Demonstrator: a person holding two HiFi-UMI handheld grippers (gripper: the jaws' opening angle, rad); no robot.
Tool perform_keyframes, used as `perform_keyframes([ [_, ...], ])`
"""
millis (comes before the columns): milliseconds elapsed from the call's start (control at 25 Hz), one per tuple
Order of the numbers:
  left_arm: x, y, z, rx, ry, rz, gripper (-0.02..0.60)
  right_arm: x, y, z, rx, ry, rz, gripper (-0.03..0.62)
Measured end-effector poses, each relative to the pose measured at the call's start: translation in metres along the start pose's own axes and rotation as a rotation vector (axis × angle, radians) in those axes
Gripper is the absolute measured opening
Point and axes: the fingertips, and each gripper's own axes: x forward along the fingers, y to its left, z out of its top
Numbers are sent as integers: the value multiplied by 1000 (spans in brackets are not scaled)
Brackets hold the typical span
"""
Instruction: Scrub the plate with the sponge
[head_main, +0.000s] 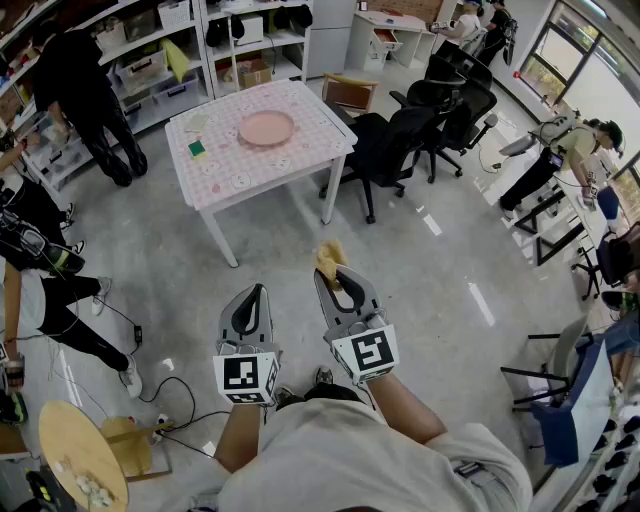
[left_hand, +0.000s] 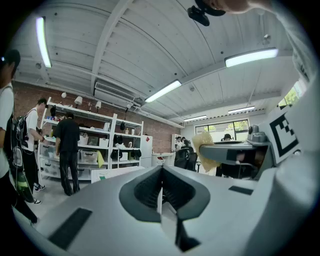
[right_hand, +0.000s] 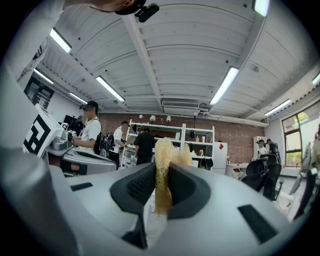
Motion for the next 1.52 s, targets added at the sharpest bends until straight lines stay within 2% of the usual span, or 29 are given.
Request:
perform_keyframes([
  [160, 15, 3, 6, -16, -18, -1, 12, 2, -13, 2, -37, -19, -34, 61],
  [400, 22, -5, 5, -5, -7, -20, 12, -1, -23, 0, -27, -21, -46, 61],
  [880, 20, -21, -5, -9, 19, -20, 12, -14, -28, -16, 36, -5, -21, 63],
  [1080, 28, -21, 13, 4, 6, -4, 12, -5, -44, 1, 42, -35, -18, 63],
  [1280, 26, -20, -2, -13, 18, 9, 12, -8, -42, -7, 42, -33, -17, 63],
  [1520, 33, -27, -3, 3, 17, 1, 12, -12, -44, -12, 36, -29, -14, 63],
])
